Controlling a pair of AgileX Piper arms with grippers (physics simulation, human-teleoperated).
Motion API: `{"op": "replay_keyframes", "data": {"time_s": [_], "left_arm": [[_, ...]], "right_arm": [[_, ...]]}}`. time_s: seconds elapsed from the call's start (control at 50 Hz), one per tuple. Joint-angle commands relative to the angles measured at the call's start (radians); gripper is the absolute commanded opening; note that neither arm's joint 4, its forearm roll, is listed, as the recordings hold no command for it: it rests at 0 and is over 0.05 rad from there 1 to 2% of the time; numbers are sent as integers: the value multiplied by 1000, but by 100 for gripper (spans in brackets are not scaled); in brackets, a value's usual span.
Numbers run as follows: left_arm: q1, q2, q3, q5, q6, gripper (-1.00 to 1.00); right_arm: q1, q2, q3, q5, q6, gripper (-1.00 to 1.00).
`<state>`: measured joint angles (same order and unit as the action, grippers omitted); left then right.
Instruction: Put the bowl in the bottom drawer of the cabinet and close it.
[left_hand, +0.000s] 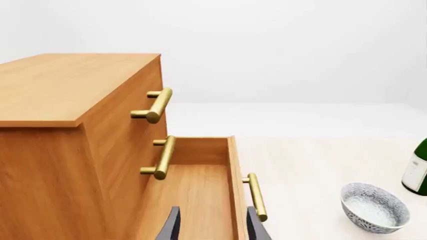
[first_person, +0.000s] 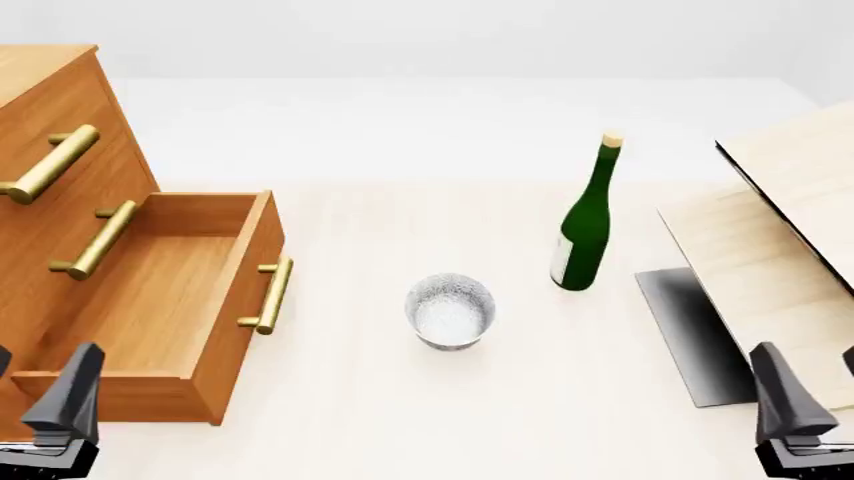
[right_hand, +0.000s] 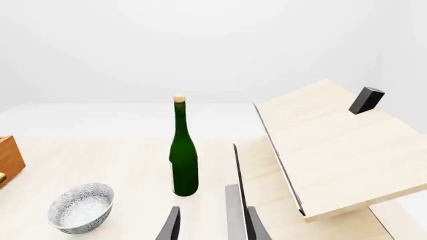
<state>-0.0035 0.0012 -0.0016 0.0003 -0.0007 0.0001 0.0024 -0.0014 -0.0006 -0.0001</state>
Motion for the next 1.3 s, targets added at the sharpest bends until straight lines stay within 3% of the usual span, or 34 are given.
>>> {"op": "replay_keyframes", "data": {"time_s": [0.02, 0.92, 1.3], "left_arm": [[-6, 2, -5, 1, -1, 100], [-46, 5, -23, 42, 24, 100], [-109, 146, -96, 36, 38, 100]], "right_arm": [[0, 5, -3, -1, 0, 100], [1, 5, -3, -1, 0, 100], [1, 5, -3, -1, 0, 100]]}}
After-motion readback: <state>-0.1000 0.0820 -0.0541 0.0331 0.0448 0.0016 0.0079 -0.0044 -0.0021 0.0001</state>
